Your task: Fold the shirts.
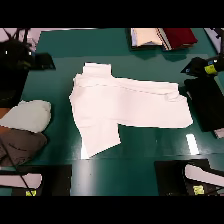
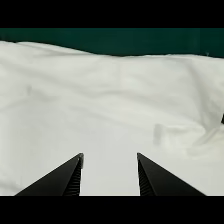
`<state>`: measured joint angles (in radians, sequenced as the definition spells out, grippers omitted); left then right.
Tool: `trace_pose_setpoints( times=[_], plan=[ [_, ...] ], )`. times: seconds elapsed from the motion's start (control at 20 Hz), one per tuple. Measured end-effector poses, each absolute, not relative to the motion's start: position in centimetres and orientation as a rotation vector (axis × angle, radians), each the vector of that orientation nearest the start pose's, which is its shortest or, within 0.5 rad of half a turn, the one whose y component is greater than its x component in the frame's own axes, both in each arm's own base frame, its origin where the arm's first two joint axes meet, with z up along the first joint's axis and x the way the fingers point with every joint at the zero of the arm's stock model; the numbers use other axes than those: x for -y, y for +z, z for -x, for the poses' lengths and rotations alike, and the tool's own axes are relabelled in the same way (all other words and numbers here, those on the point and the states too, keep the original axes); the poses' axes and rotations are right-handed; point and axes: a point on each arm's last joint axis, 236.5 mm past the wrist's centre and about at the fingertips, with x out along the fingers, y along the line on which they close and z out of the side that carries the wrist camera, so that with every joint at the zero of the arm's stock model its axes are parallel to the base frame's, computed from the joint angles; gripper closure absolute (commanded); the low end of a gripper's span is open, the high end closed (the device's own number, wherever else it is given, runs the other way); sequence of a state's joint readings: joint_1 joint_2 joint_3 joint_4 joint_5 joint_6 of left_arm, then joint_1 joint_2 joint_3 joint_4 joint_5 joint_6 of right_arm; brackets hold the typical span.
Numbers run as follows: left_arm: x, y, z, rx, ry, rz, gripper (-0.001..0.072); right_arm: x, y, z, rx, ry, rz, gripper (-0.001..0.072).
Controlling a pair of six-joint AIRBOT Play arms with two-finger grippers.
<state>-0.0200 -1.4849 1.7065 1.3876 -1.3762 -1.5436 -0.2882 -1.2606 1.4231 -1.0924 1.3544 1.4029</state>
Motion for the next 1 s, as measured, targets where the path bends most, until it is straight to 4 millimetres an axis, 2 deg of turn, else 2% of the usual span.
trace_pose_setpoints(
  times=[0.1, 0.3, 0.45, 0.7, 1.0],
  plan=[
    [5.4, 8.4, -42.1, -1.216, -0.179, 0.132, 0.0095, 0.3, 12.5, -38.6, -1.074, 0.194, -0.37, 0.0327],
    [7.2, 1.7, -34.4, -1.346, -0.21, 0.248, 0.0094, -0.6, 12.4, -35.6, -1.058, 0.192, -0.365, 0.0327],
    [9.0, -2.5, -30.2, -1.408, -0.241, 0.354, 0.0095, -0.9, 12.3, -34.4, -1.042, 0.187, -0.364, 0.0327],
    [12.4, -5.9, -27.6, -1.402, -0.313, 0.475, 0.0096, -1.7, 12.6, -33.9, -1.021, 0.205, -0.386, 0.0327],
    [15.9, -6.8, -27.7, -1.334, -0.349, 0.476, 0.0097, -2.5, 13.0, -33.9, -1.009, 0.23, -0.413, 0.0327]
  ],
)
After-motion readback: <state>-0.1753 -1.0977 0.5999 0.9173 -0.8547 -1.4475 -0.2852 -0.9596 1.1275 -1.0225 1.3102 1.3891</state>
